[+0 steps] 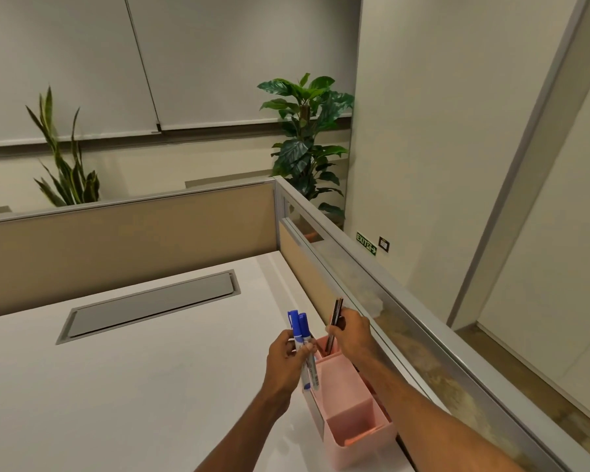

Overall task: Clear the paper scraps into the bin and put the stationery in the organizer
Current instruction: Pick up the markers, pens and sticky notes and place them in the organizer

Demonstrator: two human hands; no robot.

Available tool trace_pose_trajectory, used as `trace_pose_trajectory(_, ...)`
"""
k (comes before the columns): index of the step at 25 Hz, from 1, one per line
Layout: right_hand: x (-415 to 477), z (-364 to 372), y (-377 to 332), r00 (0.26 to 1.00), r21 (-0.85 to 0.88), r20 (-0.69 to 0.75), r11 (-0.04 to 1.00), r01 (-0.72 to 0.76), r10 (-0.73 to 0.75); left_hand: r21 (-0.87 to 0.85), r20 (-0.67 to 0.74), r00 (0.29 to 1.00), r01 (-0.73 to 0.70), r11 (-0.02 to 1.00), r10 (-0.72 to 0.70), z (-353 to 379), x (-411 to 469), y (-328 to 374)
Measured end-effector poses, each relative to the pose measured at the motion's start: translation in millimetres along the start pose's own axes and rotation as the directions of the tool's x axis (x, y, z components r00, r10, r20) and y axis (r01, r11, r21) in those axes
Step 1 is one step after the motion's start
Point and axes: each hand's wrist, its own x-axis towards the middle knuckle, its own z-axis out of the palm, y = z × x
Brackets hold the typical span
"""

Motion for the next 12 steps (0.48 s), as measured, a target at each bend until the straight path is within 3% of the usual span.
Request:
trace_pose_trajectory(8, 16.4, 11.3, 14.1, 0.998, -0.130, 0.043, 0.991, -0.039, 0.045, -0.056, -0.030, 0.998, 0.051, 0.997, -0.053, 1.4, 6.6, -11.7)
trace_pose_trajectory(12, 9.5, -5.1, -6.2, 0.999, -0.016, -0.032, 1.000, 0.026, -0.027, -0.031, 0.061, 0.997, 0.054, 0.998, -0.052, 4.3, 4.3, -3.7)
